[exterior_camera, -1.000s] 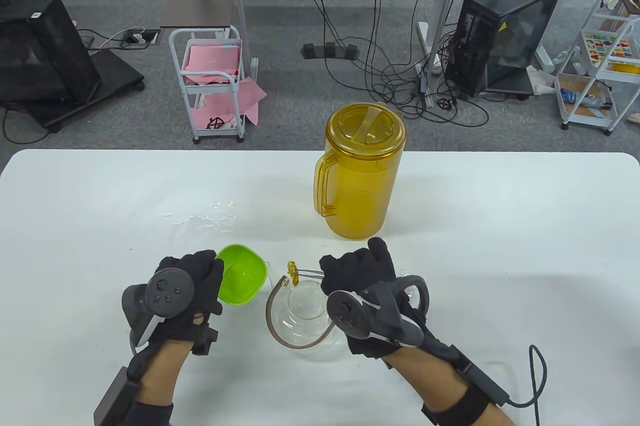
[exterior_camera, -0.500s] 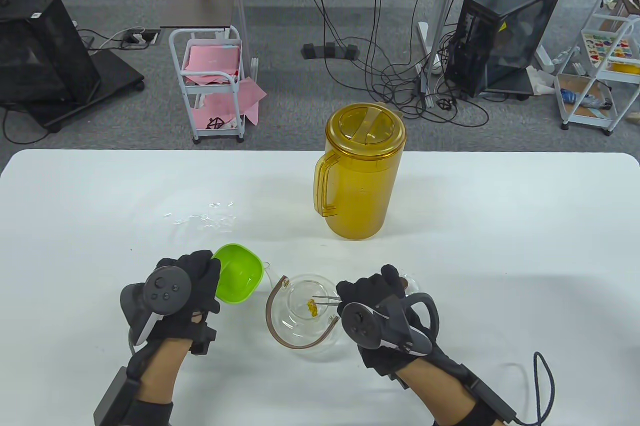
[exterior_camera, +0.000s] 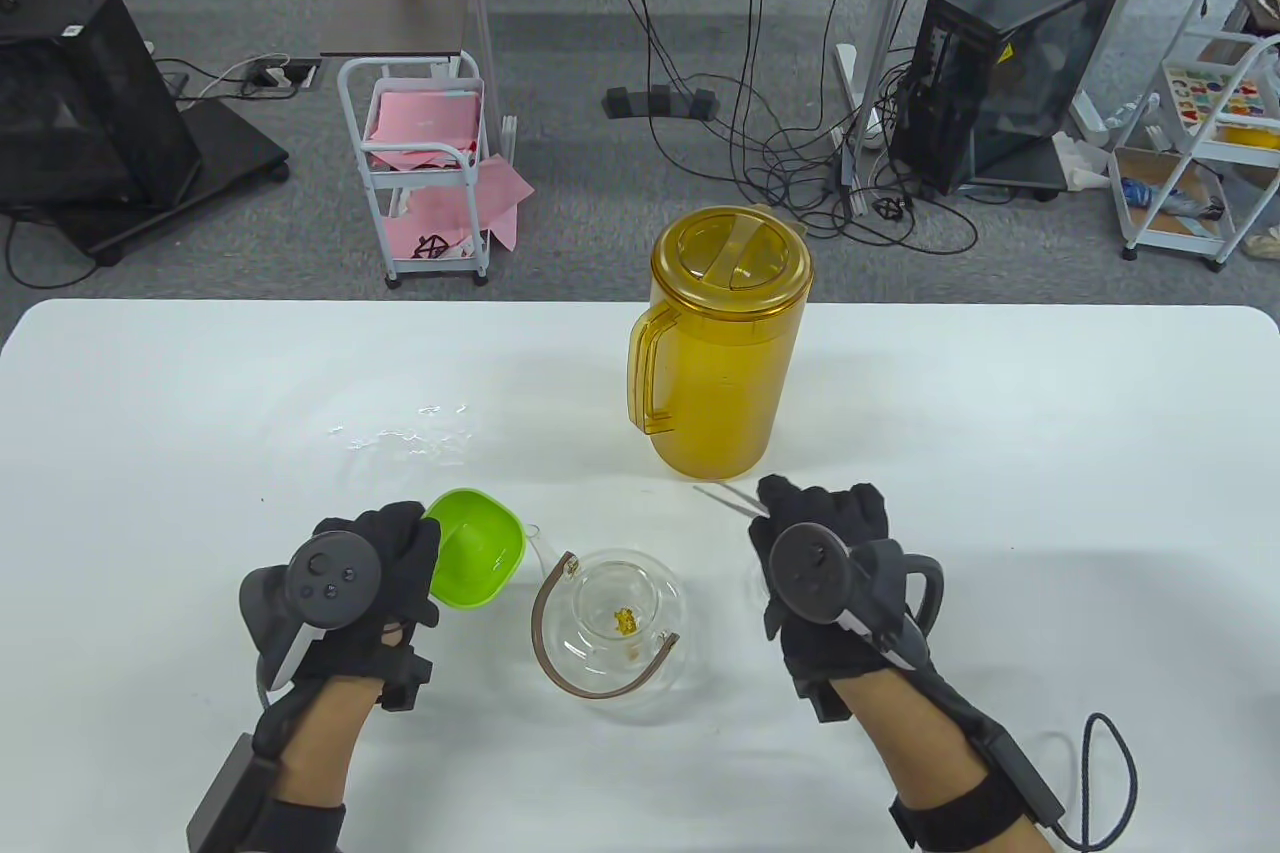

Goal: Make chrysanthemum tea

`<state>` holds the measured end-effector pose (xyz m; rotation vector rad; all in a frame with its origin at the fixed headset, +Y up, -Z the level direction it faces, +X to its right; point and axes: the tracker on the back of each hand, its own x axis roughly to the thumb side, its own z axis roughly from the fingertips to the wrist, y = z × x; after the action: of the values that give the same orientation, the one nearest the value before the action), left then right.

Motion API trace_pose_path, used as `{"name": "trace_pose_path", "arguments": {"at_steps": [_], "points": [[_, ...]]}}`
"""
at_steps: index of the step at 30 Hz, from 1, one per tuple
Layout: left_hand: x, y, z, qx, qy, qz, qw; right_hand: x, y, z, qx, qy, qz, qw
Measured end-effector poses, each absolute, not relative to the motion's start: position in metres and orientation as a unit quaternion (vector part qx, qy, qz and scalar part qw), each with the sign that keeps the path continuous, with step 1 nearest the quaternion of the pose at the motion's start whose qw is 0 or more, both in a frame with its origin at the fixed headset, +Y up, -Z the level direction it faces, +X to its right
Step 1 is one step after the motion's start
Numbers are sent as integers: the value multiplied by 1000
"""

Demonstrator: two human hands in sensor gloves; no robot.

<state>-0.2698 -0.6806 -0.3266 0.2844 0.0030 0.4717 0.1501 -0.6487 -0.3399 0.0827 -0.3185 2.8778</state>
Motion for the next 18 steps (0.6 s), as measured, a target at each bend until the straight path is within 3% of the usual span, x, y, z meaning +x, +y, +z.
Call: {"name": "trace_pose_path", "arguments": {"at_steps": [5, 8, 18], "points": [[-272, -682, -327, 138, 7, 236, 962, 210, -667, -385, -102, -72, 981, 150], [-275, -682, -328, 138, 11, 240, 961, 252, -696, -399, -178, -27, 967, 178], [-273, -684, -329, 134, 12, 239, 962, 297, -756, -405, -267, 67, 957, 95]]}}
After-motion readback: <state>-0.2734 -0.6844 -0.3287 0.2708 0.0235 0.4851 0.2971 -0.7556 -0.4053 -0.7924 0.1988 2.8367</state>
